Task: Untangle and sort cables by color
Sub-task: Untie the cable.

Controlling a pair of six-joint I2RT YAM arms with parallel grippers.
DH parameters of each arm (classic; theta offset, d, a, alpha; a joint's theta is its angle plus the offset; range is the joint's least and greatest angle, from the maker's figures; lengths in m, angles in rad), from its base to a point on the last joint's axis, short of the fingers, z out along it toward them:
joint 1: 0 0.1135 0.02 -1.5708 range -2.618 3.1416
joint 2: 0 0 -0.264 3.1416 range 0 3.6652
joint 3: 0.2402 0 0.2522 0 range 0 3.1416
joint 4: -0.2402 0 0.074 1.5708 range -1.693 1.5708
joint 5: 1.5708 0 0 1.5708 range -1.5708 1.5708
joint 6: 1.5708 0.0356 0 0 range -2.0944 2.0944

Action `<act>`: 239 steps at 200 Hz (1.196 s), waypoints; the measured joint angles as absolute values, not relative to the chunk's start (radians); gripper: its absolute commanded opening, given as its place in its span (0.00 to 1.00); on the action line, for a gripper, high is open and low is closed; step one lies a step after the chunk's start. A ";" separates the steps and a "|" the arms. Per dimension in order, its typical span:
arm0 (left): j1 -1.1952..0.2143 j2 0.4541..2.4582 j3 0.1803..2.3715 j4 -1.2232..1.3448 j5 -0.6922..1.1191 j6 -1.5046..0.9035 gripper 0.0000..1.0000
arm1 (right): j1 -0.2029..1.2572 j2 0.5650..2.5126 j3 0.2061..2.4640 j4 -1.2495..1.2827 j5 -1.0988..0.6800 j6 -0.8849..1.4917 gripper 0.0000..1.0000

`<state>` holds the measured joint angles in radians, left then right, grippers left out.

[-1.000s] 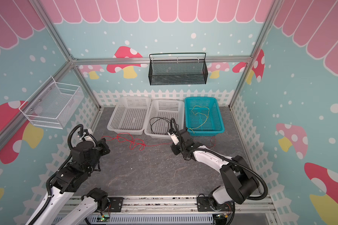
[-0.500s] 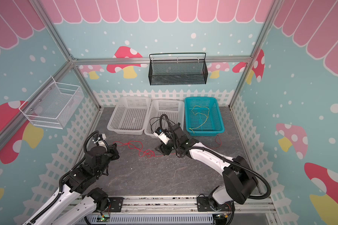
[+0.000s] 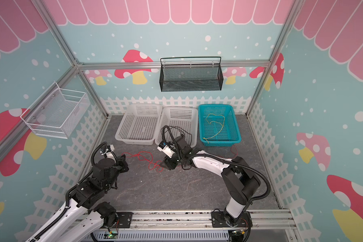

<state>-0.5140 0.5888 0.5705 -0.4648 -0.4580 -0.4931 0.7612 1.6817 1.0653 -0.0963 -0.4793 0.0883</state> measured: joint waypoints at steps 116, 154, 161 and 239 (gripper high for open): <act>-0.515 0.667 0.564 -0.488 -0.546 -0.540 0.99 | 0.772 1.541 1.147 -0.105 -0.571 0.083 0.00; -0.515 0.624 0.566 -0.488 -0.538 -0.519 0.97 | 0.773 1.541 1.196 -0.130 -0.558 0.084 0.00; -0.515 0.599 0.566 -0.487 -0.535 -0.515 0.98 | 0.773 1.545 1.200 -0.135 -0.542 0.085 0.00; -0.517 0.510 0.584 -0.439 -0.481 -0.493 0.92 | 0.772 1.666 1.199 -0.203 -0.400 0.107 0.00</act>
